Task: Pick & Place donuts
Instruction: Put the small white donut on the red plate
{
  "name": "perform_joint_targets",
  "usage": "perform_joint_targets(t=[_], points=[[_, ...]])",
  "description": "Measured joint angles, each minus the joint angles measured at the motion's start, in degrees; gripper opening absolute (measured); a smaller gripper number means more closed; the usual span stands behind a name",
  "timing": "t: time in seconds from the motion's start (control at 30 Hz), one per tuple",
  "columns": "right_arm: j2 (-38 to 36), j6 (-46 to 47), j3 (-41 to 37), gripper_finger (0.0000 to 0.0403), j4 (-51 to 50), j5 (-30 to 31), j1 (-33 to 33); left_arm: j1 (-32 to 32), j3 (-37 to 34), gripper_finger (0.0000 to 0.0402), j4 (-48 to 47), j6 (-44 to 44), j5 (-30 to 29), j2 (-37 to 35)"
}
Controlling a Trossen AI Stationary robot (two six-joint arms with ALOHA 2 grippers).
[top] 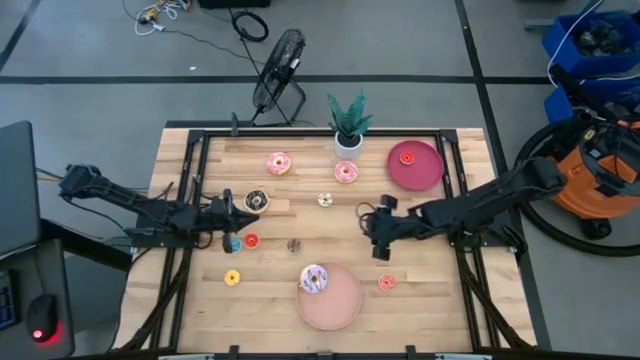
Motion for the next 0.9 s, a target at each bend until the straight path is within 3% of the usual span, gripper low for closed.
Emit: perform_joint_targets(t=[0.2, 0.37, 0.57, 0.67, 0.9], points=[[1.51, -1.70, -16.55, 0.0199, 32.94, 0.28, -1.00, 0.17, 0.00, 0.0012, 3.07, 0.72, -3.80, 3.68], [7.20, -8.61, -20.09, 0.0200, 54.95, 0.11, -4.01, 0.17, -0.01, 0.0012, 4.10, 0.89, -7.37, 6.06], [16.64, -14.86, -12.04, 0.0228, 55.77, -5.55, -11.21, 0.24, -0.02, 0.0012, 5.81, 1.35, -8.83, 7.95], [21.50, -18.02, -6.04, 0.0265, 54.19, -8.65, -13.96, 0.24, -0.02, 0.0012, 6.04, 1.76, -8.83, 7.96], [30.03, -18.75, 7.10, 0.0357, 42.89, -8.37, -18.63, 0.24, -0.02, 0.0012, 5.96, 1.70, -8.81, 8.22]])
